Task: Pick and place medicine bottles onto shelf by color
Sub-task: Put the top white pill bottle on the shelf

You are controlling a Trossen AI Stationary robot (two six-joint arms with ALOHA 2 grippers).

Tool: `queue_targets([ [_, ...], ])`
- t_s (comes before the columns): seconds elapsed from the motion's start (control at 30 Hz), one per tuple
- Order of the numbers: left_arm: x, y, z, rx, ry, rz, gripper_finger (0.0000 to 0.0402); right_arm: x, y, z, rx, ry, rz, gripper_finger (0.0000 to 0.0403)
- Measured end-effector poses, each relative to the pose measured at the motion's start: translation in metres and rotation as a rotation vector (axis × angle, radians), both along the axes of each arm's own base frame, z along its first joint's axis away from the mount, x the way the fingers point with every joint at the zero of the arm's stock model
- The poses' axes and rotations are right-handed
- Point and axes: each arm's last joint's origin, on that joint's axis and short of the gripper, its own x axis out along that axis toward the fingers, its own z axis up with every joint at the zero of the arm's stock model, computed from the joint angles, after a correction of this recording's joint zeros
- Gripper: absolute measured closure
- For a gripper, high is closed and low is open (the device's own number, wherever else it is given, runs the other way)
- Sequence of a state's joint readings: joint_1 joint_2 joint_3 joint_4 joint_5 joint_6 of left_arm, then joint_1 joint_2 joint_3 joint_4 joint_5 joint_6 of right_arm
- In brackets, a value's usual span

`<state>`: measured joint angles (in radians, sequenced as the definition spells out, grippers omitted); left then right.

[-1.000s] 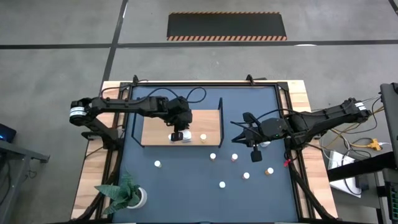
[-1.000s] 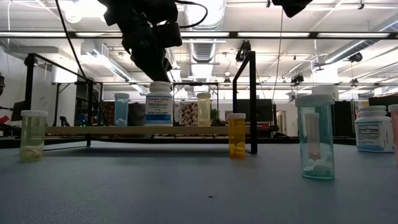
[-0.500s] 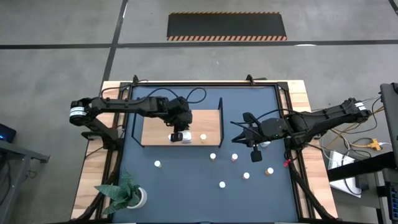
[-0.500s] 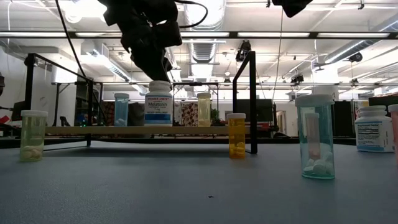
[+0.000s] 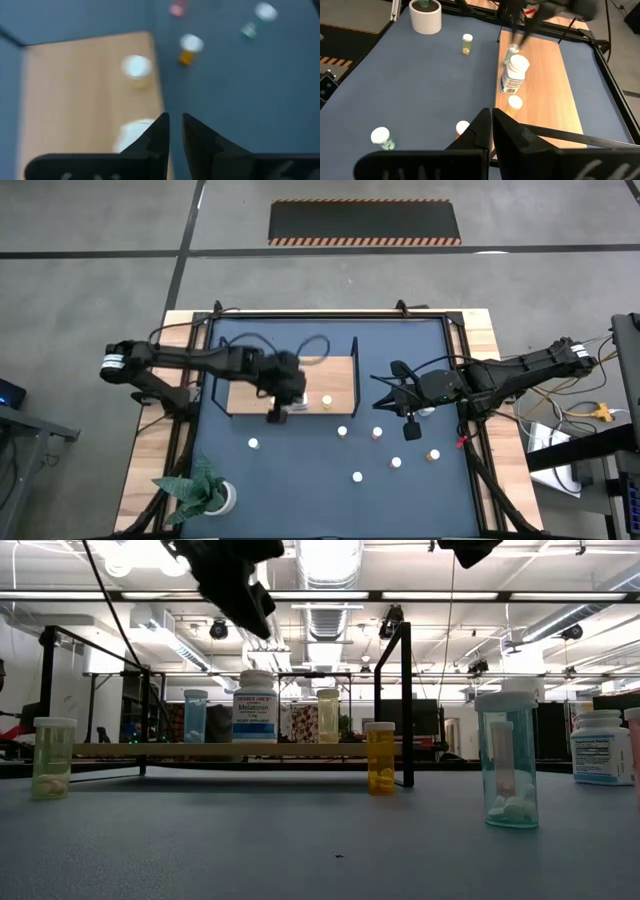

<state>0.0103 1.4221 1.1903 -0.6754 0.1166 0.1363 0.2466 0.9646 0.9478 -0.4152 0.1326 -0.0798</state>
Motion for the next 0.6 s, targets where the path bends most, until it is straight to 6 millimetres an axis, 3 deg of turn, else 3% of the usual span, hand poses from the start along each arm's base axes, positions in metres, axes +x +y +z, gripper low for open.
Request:
queue_targets([
  [0.17,-0.001,-0.025,-0.017,0.027,0.067,-0.045,0.0369,0.0,0.0,0.0,-0.001,0.001,0.0,0.0394],
  [0.3,0.0,-0.024,-0.021,0.135,0.084,0.061,0.0369,0.0,0.0,0.0,-0.001,0.002,0.0,0.0394],
  [0.6,0.0,-0.023,-0.021,0.156,0.077,0.085,0.0369,0.0,0.0,0.0,0.0,0.001,-0.001,0.0394],
])
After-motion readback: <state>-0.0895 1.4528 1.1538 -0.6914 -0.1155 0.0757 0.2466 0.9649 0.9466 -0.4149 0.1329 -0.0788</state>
